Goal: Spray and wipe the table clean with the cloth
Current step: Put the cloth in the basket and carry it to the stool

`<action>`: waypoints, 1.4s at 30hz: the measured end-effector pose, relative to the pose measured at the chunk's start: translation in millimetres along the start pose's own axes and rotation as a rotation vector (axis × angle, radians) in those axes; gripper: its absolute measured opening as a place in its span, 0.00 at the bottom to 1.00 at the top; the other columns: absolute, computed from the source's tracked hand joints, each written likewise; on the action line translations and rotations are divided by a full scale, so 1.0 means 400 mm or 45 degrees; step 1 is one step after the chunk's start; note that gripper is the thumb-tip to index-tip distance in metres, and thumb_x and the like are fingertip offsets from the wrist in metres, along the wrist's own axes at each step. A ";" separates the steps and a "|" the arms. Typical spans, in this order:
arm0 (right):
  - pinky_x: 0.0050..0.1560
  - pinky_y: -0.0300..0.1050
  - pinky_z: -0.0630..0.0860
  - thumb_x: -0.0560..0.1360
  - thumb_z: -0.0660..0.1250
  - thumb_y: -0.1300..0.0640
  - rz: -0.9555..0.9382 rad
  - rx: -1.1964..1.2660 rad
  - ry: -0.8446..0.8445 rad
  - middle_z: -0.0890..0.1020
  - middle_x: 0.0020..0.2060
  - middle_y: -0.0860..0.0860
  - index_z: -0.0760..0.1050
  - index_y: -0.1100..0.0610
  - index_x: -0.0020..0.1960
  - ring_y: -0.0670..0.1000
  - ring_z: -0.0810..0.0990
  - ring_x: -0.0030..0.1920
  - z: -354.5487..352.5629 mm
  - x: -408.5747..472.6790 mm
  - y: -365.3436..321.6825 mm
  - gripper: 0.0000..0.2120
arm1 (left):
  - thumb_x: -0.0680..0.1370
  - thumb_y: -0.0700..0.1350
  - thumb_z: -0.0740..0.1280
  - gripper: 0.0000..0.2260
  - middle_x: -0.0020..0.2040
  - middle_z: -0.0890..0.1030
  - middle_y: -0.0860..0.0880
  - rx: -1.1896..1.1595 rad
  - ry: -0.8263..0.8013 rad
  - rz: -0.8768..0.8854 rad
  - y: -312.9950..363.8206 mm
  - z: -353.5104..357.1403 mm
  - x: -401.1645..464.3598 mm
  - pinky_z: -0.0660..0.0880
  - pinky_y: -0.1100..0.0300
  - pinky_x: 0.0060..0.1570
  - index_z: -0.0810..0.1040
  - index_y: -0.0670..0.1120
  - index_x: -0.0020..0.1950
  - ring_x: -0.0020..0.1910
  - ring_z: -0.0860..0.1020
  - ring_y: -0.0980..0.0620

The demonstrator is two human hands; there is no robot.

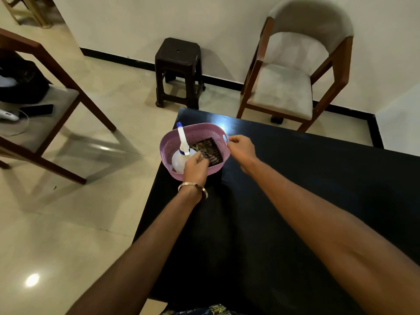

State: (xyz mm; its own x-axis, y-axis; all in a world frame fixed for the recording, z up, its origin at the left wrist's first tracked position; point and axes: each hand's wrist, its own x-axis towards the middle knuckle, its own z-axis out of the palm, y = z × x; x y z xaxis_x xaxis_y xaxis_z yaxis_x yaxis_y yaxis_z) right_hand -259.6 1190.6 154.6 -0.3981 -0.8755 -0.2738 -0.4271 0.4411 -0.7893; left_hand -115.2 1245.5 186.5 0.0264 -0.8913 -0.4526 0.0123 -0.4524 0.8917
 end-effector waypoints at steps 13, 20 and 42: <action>0.36 0.42 0.66 0.71 0.70 0.56 0.189 -0.072 -0.142 0.73 0.41 0.58 0.78 0.61 0.55 0.50 0.69 0.40 -0.022 -0.050 0.050 0.14 | 0.74 0.43 0.62 0.18 0.59 0.80 0.41 0.022 0.464 -0.124 -0.075 -0.204 -0.026 0.73 0.45 0.63 0.78 0.38 0.60 0.59 0.77 0.39; 0.38 0.48 0.63 0.70 0.66 0.63 0.082 -0.152 -0.093 0.64 0.31 0.52 0.64 0.55 0.34 0.52 0.65 0.36 -0.031 -0.001 -0.016 0.12 | 0.76 0.43 0.63 0.16 0.55 0.79 0.34 0.252 0.465 -0.158 0.005 -0.231 0.083 0.74 0.49 0.53 0.77 0.33 0.57 0.55 0.77 0.35; 0.44 0.59 0.83 0.81 0.60 0.65 0.302 0.175 -0.343 0.81 0.46 0.56 0.74 0.55 0.60 0.57 0.84 0.44 0.051 0.011 -0.028 0.11 | 0.75 0.35 0.68 0.14 0.55 0.78 0.39 0.431 -0.044 -0.382 -0.011 -0.253 0.223 0.80 0.46 0.49 0.74 0.38 0.60 0.53 0.78 0.37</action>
State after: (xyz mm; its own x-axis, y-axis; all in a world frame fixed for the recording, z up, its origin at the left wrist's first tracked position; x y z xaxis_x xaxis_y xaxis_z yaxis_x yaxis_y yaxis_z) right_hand -239.8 1177.8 151.1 -0.2373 -0.7807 -0.5781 -0.2287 0.6233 -0.7478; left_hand -11.5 1170.7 142.2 0.0379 -0.7173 -0.6957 -0.3131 -0.6697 0.6734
